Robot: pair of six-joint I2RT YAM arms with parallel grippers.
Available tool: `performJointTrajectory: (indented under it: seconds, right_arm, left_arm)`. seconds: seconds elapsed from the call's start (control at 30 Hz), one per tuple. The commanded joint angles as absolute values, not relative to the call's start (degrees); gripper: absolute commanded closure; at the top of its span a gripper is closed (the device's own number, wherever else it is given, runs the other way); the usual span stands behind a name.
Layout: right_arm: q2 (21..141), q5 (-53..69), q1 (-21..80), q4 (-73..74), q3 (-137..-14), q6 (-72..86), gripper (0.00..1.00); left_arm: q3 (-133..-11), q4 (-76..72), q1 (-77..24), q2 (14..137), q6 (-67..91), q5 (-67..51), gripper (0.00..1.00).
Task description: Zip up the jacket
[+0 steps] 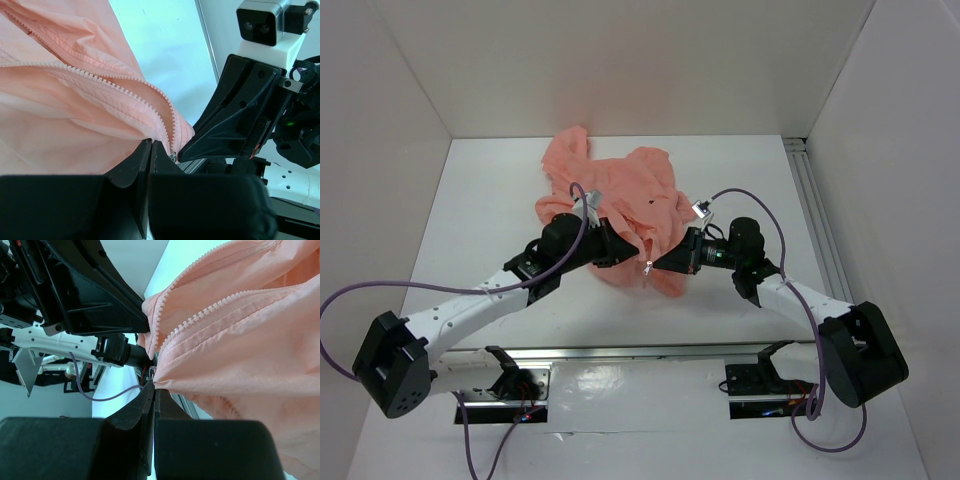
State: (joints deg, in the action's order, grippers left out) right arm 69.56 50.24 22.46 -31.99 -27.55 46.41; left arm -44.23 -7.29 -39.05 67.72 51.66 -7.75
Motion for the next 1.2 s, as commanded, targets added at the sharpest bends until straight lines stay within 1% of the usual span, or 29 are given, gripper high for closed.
performJointTrajectory:
  seconds: [0.0, 1.17]
  right_arm:
    - [69.5, 50.9, 22.1, -33.8, -29.4, 45.4, 1.00]
    - [70.0, 52.6, 22.1, -35.5, -30.5, 45.9, 1.00]
  left_arm:
    - [-44.4, -9.1, -39.2, 66.3, 52.8, -7.6, 1.00]
    - [-44.4, -9.7, -40.3, 68.9, 51.2, -7.6, 1.00]
